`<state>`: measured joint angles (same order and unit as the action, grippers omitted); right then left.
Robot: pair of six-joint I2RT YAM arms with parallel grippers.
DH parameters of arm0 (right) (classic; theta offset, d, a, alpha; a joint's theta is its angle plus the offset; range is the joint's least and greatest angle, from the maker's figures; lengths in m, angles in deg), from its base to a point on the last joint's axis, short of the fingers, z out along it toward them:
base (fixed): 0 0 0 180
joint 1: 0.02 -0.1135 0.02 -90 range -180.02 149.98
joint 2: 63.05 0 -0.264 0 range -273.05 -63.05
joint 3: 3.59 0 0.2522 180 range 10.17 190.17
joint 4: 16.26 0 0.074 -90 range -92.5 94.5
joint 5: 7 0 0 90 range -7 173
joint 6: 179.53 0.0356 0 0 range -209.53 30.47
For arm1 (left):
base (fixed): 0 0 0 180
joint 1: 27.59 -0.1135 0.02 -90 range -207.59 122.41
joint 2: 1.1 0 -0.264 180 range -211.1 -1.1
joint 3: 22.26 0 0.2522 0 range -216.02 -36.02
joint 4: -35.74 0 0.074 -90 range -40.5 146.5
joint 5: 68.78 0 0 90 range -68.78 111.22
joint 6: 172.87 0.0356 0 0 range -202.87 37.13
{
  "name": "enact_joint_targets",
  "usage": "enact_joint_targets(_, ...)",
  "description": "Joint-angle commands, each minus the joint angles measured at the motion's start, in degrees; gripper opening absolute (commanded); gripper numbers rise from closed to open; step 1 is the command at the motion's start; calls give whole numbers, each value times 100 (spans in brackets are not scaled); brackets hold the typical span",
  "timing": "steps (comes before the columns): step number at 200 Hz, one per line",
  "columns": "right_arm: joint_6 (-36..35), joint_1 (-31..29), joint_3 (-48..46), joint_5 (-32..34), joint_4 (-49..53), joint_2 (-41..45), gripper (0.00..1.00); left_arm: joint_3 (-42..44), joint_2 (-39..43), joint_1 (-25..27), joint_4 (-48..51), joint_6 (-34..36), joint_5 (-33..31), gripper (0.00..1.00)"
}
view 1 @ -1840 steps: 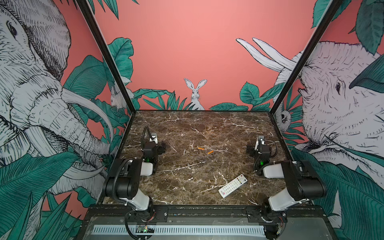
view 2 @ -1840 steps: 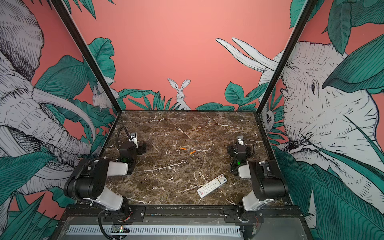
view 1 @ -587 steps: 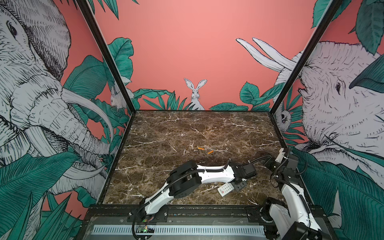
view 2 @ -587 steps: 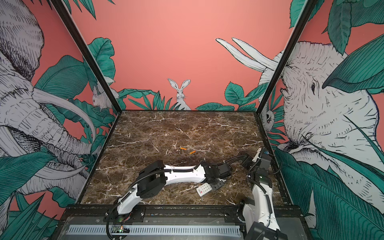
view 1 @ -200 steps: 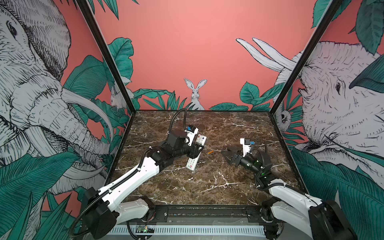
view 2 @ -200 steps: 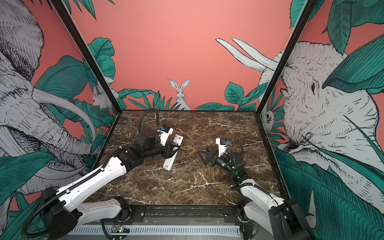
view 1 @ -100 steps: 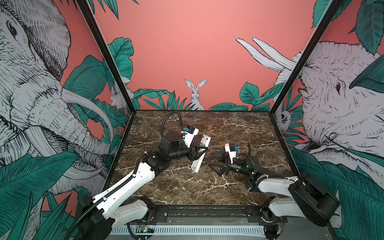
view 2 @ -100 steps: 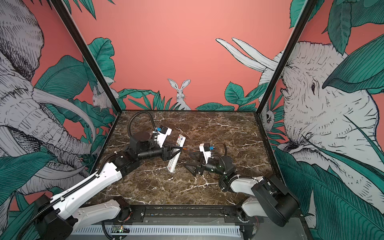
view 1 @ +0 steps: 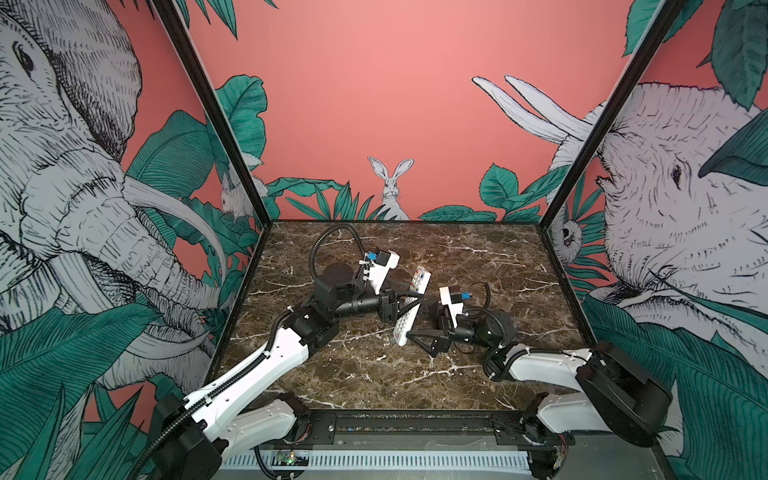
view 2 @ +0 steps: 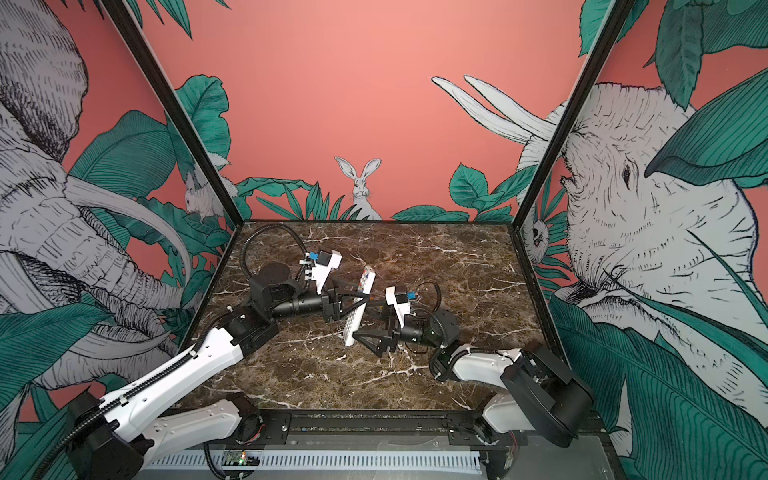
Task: Load the batteries into the remote control
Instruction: 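Lift the remote with the left gripper while the right gripper approaches it, then grasp the remote's battery-cover end with the right gripper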
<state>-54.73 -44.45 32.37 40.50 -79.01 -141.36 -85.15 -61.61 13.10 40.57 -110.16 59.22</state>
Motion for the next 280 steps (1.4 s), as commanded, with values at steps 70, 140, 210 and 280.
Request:
enact_joint_targets(70, -101, -233, 163, -12, -438, 47, 94, 175, 167, -17, -1149, -453, 669, 25)
enact_joint_targets(140, -83, -415, 248, 22, -443, 119, 86, 320, 252, -17, -1572, -663, 740, 25)
enact_joint_targets(210, -141, -488, 198, 128, -444, 212, 66, 408, 279, -17, -1752, -681, 669, 25)
enact_joint_targets(280, -179, -509, 187, 132, -439, 166, 53, 381, 200, -17, -1857, -743, 656, 25)
